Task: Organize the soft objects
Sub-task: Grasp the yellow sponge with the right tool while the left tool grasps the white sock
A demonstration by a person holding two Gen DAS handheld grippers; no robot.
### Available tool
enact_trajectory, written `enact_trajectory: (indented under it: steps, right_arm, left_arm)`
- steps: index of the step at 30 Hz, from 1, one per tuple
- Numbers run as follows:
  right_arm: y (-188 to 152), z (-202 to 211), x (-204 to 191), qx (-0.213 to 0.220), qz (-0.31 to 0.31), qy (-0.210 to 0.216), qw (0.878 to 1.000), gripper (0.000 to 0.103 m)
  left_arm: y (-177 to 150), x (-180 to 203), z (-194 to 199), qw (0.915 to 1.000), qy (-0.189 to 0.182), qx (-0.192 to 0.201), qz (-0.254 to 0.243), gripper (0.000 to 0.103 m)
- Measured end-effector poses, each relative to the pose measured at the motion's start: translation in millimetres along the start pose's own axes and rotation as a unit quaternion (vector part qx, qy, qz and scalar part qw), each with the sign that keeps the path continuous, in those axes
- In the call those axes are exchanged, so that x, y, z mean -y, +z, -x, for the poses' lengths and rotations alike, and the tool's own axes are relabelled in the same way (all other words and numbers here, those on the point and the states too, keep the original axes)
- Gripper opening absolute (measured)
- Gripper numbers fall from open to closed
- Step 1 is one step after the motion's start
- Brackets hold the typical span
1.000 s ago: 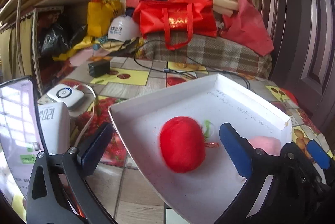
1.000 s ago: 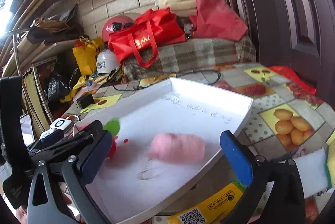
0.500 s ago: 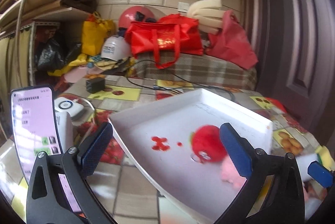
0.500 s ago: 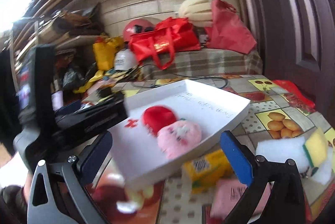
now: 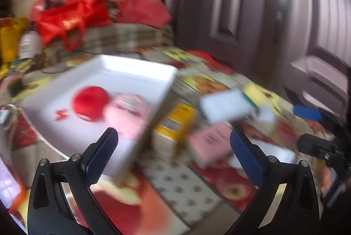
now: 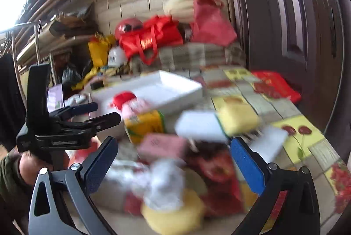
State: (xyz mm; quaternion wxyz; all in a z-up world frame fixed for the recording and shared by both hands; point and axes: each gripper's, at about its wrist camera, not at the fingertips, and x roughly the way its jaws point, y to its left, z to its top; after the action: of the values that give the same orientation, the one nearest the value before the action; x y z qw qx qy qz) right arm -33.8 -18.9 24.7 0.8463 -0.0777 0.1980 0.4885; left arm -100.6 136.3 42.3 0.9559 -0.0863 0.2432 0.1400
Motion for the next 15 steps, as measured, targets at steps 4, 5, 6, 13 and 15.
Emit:
enact_trajectory:
  steps: [4,5,6,13,15]
  right_arm:
    - [-16,-13,9,-0.088,0.023,0.021,0.996,0.103]
    - [-20,-16,8,-0.101,0.024,0.027,0.994,0.103]
    - [-24,-21,6,-0.117,0.023,0.035,0.992,0.102]
    - [-33,-36,-15,-0.175,0.061,0.068,0.98,0.094]
    - [-37,-47,-18,-0.203,0.071,0.072,0.974,0.076]
  left_arm:
    - [-2,16,-6,0.9992,-0.018,-0.026,-0.024,0.103]
    - [-2,17,-7,0.9988,-0.026,-0.033,-0.025,0.103]
    - [-4,18,-7,0.9984,-0.034,-0.038,-0.025,0.103]
    - [-8,30,-10,0.9943,-0.078,-0.056,-0.047,0.103]
    - [-9,35,-10,0.9916,-0.102,-0.062,-0.049,0.103]
